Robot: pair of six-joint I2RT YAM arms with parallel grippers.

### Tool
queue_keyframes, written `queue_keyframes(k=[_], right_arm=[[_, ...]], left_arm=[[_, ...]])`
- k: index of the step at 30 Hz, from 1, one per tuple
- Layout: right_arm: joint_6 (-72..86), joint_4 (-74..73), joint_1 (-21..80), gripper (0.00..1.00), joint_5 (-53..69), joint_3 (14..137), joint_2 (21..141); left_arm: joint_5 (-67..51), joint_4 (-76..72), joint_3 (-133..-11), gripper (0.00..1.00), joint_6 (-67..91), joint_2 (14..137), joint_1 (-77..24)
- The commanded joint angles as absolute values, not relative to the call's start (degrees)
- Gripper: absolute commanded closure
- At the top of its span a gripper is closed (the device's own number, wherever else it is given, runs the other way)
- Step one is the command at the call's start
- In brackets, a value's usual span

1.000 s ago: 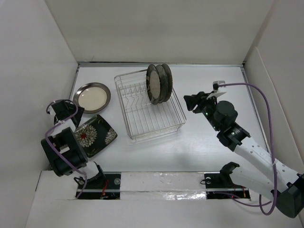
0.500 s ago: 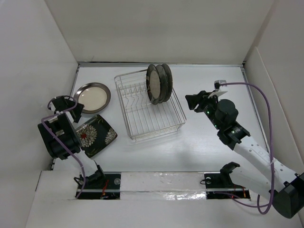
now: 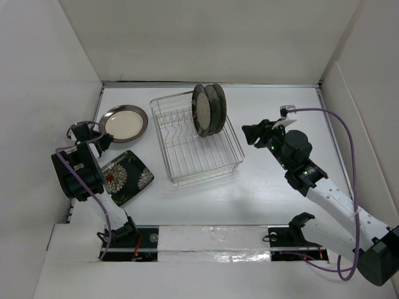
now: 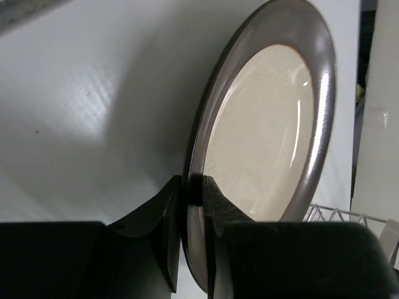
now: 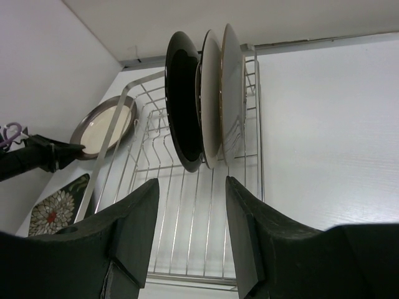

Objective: Load the plates into the dish rack

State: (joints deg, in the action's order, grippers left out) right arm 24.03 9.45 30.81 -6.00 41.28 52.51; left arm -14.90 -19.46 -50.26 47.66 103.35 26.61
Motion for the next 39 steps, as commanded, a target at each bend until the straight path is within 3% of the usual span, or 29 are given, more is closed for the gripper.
queue_keyframes(k=[1,13,19,27,34,39], right_arm=[[24.26,12.39,30.59,0.48,-5.89,41.22,52.38],[23.91,13.54,31.64,0.47,-6.59,41.22,54.84],[23.82,13.71,31.64,0.47,-9.05,41.13,55.19],[23.99,13.98,32.16,0.17,-4.84,43.94,56.69],[26.19,12.57,32.17,0.11,-1.85,48.68,57.04],[27.51,14.68,33.31,0.08,4.74,53.69,61.34]], left_arm=[[-14.68,-22.32,-50.98,1.0,47.55,101.44,26.19],[-19.59,-26.72,-52.91,1.0,48.07,89.66,26.19],[-16.18,-25.67,-54.31,1.0,47.56,79.11,26.19],[-11.87,-24.44,-54.91,1.0,48.08,66.36,24.44],[-11.25,-19.95,-62.84,1.0,43.33,63.46,17.59],[-18.88,-23.63,-58.82,1.0,44.91,59.33,12.14]])
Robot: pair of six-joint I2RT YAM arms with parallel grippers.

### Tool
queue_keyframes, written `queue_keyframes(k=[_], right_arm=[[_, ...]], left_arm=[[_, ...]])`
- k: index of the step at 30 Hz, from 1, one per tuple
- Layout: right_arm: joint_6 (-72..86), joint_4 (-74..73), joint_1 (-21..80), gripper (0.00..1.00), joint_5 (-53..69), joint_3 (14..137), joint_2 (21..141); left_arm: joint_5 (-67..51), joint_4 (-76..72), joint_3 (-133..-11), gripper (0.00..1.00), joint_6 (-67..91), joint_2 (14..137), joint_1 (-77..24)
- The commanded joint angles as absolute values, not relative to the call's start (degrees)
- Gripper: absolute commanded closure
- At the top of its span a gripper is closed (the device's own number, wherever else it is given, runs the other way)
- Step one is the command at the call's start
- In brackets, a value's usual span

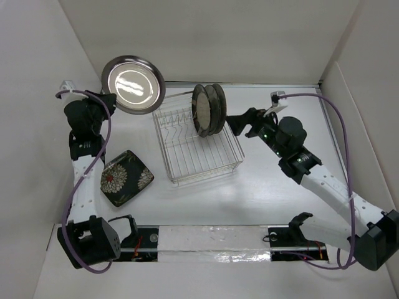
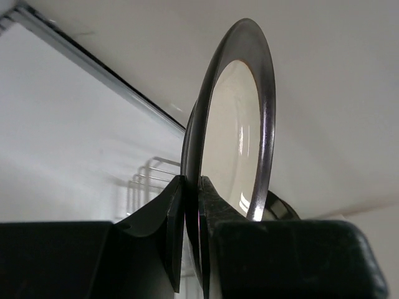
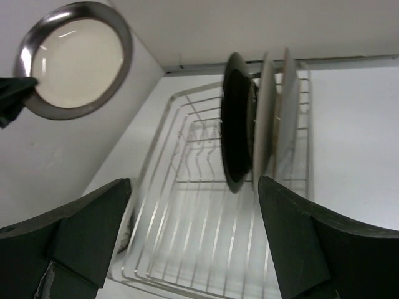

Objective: Load the plates into the dish rack

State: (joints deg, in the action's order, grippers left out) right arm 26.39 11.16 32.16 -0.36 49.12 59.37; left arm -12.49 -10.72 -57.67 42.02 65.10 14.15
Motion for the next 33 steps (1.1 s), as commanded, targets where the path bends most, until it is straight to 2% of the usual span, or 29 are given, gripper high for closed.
queue_keyframes(k=[1,7,11,17,20,26,28,29,30,31,32,33], right_arm=[[27.6,14.76,34.01,0.08,5.44,55.01,63.78],[28.39,14.68,34.54,0.06,12.3,64.68,73.39],[28.56,15.99,34.54,0.04,14.15,65.83,77.16],[28.56,17.05,34.54,0.01,18.71,67.33,80.42],[29.26,18.72,35.06,0.02,21.0,67.15,81.73],[32.51,22.23,35.07,0.13,26.79,68.03,86.82],[33.66,25.04,35.07,0.37,28.73,68.03,87.71],[34.88,26.88,35.07,0.64,29.26,67.68,87.89],[35.24,27.76,35.07,0.79,29.27,67.41,87.72],[35.77,28.64,35.07,0.92,29.27,67.06,87.54],[36.38,29.26,35.07,1.0,28.83,66.71,87.1],[36.47,29.96,35.68,1.0,27.7,66.27,86.06]], left_arm=[[-20.11,-24.34,-58.1,1.0,45.78,58.72,11.52],[-27.77,-29.51,-51.43,1.0,49.04,53.53,7.56],[-35.76,-35.41,-46.5,1.0,55.8,52.13,6.77],[-39.98,-39.55,-42.72,1.0,58.36,51.42,5.54],[-40.6,-39.99,-42.1,1.0,58.18,51.24,4.92],[-45.79,-45.26,-40.96,1.0,61.61,51.68,3.78],[-46.58,-43.77,-40.52,1.0,60.47,51.42,3.08],[-47.45,-43.33,-40.17,1.0,59.42,51.24,3.08],[-47.37,-42.37,-39.64,1.0,58.54,51.15,3.08],[-47.11,-40.62,-39.38,1.0,57.49,50.98,3.08],[-46.33,-38.95,-39.11,0.97,55.31,50.54,3.08],[-45.97,-36.5,-38.15,0.9,54.5,50.28,3.08]])
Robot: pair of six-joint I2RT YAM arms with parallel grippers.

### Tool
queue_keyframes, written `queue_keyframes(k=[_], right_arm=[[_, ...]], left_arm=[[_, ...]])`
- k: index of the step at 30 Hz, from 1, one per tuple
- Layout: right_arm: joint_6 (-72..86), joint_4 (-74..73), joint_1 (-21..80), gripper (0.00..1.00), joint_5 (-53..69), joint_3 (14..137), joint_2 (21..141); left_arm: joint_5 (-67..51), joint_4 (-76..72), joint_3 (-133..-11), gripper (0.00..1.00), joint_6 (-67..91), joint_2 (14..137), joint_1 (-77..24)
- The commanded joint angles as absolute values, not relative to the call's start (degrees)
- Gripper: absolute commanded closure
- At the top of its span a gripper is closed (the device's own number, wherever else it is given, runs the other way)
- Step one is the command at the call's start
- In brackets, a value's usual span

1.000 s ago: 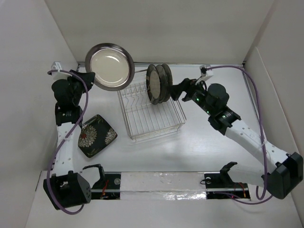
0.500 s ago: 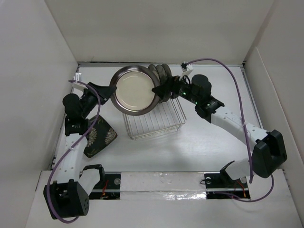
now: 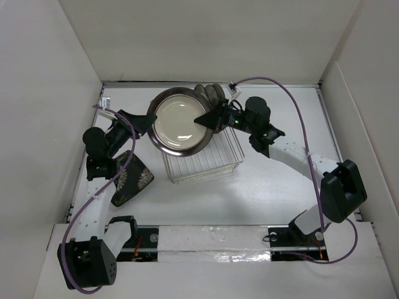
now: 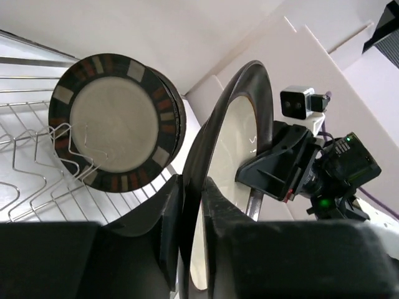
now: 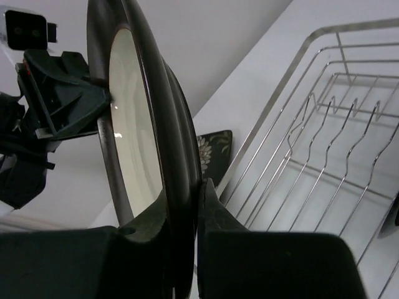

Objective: Load the plates into the dish rack

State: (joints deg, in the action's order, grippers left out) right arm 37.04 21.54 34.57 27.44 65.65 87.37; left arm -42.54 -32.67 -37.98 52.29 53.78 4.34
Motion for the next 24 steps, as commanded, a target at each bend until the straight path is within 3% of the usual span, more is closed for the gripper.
queue_keyframes(k=[1,2,5,8,10,17,24], right_arm=[[36.39,29.71,35.68,1.0,26.55,65.83,85.35],[35.69,29.01,35.68,1.0,25.32,65.74,84.56],[32.8,23.05,36.39,1.0,13.24,66.97,81.22],[27.98,14.08,39.72,1.0,1.53,71.34,79.89],[26.02,9.85,40.52,1.0,-9.9,73.73,80.33],[21.63,6.86,43.67,1.0,-23.54,81.55,84.01],[14.42,3.44,46.67,1.0,-37.76,90.51,91.12]], left_arm=[[-45.62,-35.26,-37.71,0.81,53.88,50.01,3.08],[-45.01,-34.11,-37.36,0.64,53.18,49.4,3.08],[-44.04,-27.88,-37.88,0.45,48.53,47.91,3.08],[-37.22,-20.05,-39.2,0.34,42.9,43.97,2.47],[-33.42,-15.58,-40.42,0.31,39.14,42.46,1.59],[-14.52,-5.63,-43.06,0.26,28.05,40.78,-5.79],[-14.23,-5.36,-41.57,0.3,25.49,39.46,-11.42]])
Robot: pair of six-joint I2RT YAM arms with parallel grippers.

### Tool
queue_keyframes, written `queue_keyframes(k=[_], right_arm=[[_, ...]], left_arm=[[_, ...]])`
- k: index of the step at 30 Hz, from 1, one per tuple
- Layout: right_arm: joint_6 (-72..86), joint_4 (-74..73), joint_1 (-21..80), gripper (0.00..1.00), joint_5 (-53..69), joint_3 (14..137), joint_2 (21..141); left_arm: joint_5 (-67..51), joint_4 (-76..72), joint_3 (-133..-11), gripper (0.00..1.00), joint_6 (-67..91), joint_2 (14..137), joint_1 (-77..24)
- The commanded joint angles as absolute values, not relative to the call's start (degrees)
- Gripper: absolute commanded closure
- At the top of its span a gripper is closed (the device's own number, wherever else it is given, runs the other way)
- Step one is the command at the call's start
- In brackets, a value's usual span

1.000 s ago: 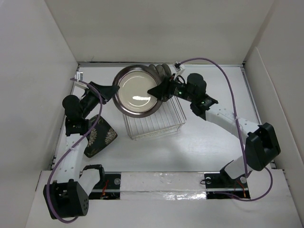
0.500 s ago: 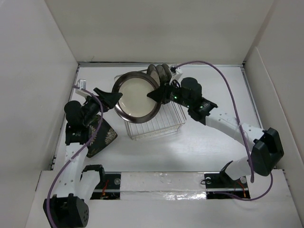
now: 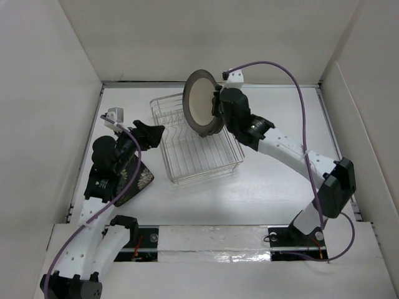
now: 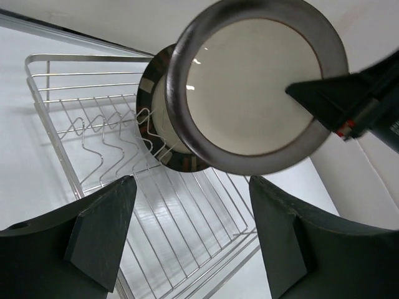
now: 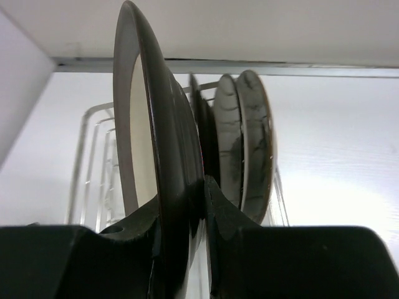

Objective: Load the plates into the dish rack

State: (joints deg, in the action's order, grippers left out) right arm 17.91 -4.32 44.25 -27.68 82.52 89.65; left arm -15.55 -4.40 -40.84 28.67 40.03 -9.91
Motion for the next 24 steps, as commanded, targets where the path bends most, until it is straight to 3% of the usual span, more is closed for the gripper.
queue_keyframes(k=[1,12,24], right_arm=[[13.46,2.73,47.28,1.0,-39.1,93.4,92.45],[1.32,-4.57,48.52,1.0,-50.09,109.59,107.13],[-1.41,-2.99,49.04,1.0,-53.53,109.34,108.37]], left_arm=[[-14.76,-5.36,-41.83,0.31,25.31,39.72,-11.95],[-12.39,-2.72,-42.98,0.32,22.59,37.62,-18.8],[-11.78,-2.28,-43.15,0.32,22.24,37.53,-20.57]])
